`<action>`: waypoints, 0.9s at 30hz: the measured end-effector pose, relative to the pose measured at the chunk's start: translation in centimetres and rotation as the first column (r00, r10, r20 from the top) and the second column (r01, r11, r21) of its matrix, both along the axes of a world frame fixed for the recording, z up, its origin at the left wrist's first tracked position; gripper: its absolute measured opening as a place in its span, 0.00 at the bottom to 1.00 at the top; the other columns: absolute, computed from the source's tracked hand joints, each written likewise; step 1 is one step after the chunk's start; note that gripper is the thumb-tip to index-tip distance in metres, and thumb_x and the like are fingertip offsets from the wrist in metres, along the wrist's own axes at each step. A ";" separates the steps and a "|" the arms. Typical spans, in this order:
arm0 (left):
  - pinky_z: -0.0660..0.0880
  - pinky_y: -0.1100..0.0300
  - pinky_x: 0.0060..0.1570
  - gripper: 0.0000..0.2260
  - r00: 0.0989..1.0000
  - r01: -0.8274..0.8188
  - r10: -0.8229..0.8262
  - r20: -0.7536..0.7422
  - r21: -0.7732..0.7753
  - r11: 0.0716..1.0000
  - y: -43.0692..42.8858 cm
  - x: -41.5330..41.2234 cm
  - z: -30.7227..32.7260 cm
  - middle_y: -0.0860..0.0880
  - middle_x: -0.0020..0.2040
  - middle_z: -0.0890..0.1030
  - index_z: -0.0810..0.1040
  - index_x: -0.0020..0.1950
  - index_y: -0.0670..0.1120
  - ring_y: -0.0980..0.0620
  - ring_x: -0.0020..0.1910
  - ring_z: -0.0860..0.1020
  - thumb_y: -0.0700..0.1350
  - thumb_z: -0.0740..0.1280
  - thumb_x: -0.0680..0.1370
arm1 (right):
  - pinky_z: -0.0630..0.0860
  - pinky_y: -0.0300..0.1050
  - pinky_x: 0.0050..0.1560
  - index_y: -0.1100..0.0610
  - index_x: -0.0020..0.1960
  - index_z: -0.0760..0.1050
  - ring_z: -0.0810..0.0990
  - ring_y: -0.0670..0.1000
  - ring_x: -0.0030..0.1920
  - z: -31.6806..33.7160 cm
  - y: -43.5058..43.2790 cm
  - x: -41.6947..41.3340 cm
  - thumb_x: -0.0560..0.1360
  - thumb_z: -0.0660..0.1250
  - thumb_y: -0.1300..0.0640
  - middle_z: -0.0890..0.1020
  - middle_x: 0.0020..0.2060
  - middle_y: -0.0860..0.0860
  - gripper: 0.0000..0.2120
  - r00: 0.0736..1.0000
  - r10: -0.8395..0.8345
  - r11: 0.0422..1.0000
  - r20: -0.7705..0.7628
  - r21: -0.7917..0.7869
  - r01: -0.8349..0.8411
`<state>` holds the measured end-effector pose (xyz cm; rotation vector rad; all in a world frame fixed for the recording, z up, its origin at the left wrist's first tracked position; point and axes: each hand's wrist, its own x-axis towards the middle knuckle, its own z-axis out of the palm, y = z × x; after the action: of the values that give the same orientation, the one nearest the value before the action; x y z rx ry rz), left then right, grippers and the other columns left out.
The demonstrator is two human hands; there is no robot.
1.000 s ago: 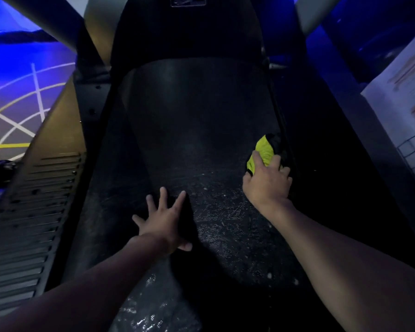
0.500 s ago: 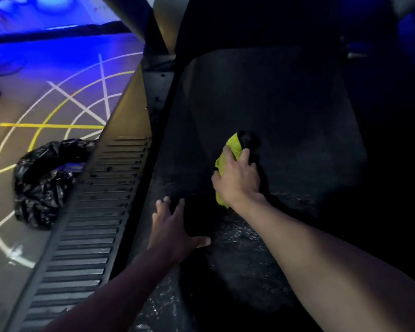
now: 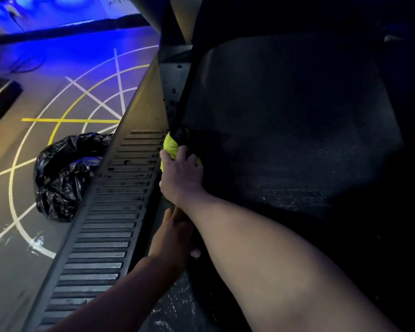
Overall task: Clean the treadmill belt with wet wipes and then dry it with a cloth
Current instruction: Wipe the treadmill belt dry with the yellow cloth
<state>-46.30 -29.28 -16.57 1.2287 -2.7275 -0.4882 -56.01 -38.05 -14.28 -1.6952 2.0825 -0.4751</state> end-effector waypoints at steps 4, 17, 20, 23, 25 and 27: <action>0.65 0.58 0.60 0.21 0.908 -0.022 0.004 0.419 0.038 0.999 -0.2 -0.3 0.1 0.49 0.67 0.72 0.78 0.62 0.51 0.49 0.68 0.64 0.53 0.71 0.70 | 0.68 0.59 0.61 0.47 0.70 0.66 0.66 0.63 0.64 0.5 0.8 -1.2 0.79 0.60 0.56 0.61 0.70 0.60 0.20 0.996 0.051 0.998 -0.067 -0.031 -0.053; 0.59 0.32 0.69 0.55 0.763 -0.457 0.218 0.609 0.270 0.847 1.6 -9.4 3.4 0.28 0.73 0.43 0.33 0.75 0.63 0.26 0.74 0.44 0.69 0.72 0.65 | 0.68 0.59 0.59 0.41 0.71 0.63 0.66 0.62 0.62 -0.4 7.8 -13.9 0.77 0.65 0.55 0.62 0.69 0.56 0.26 0.974 -0.115 0.992 -0.196 0.029 0.123; 0.54 0.35 0.71 0.53 0.753 -0.397 0.186 0.631 0.210 0.894 2.2 -11.1 3.3 0.32 0.76 0.35 0.33 0.78 0.54 0.31 0.76 0.39 0.58 0.73 0.72 | 0.69 0.58 0.58 0.41 0.72 0.62 0.66 0.62 0.63 -0.4 10.4 -17.8 0.76 0.67 0.55 0.62 0.69 0.56 0.28 0.957 -0.189 0.977 -0.218 0.056 0.206; 0.55 0.45 0.75 0.50 0.804 -0.015 -0.099 0.586 0.186 0.982 2.7 -14.0 3.6 0.41 0.78 0.36 0.36 0.79 0.52 0.40 0.78 0.39 0.44 0.72 0.73 | 0.69 0.59 0.59 0.41 0.73 0.61 0.66 0.62 0.63 -0.2 13.3 -21.0 0.75 0.67 0.54 0.61 0.71 0.56 0.29 0.938 -0.252 0.957 -0.237 0.080 0.277; 0.54 0.45 0.75 0.48 0.775 0.018 -0.165 0.611 0.240 0.971 3.9 -16.5 3.6 0.37 0.77 0.35 0.34 0.79 0.47 0.38 0.78 0.38 0.39 0.69 0.74 | 0.68 0.59 0.60 0.41 0.73 0.60 0.66 0.63 0.63 0.0 15.6 -23.4 0.75 0.67 0.53 0.61 0.70 0.57 0.30 0.918 -0.302 0.938 -0.258 0.093 0.335; 0.51 0.39 0.74 0.46 0.736 -0.086 -0.134 0.664 0.288 0.954 4.8 -18.4 3.4 0.31 0.75 0.33 0.32 0.77 0.42 0.32 0.76 0.37 0.38 0.66 0.75 | 0.67 0.59 0.60 0.41 0.74 0.60 0.67 0.63 0.63 0.2 17.9 -25.8 0.74 0.66 0.53 0.63 0.69 0.57 0.31 0.897 -0.342 0.919 -0.279 0.099 0.381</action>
<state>-64.67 -24.51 -13.12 1.7406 -3.3694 -0.5613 -81.81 -20.13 -14.05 -1.3396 2.5702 -0.2013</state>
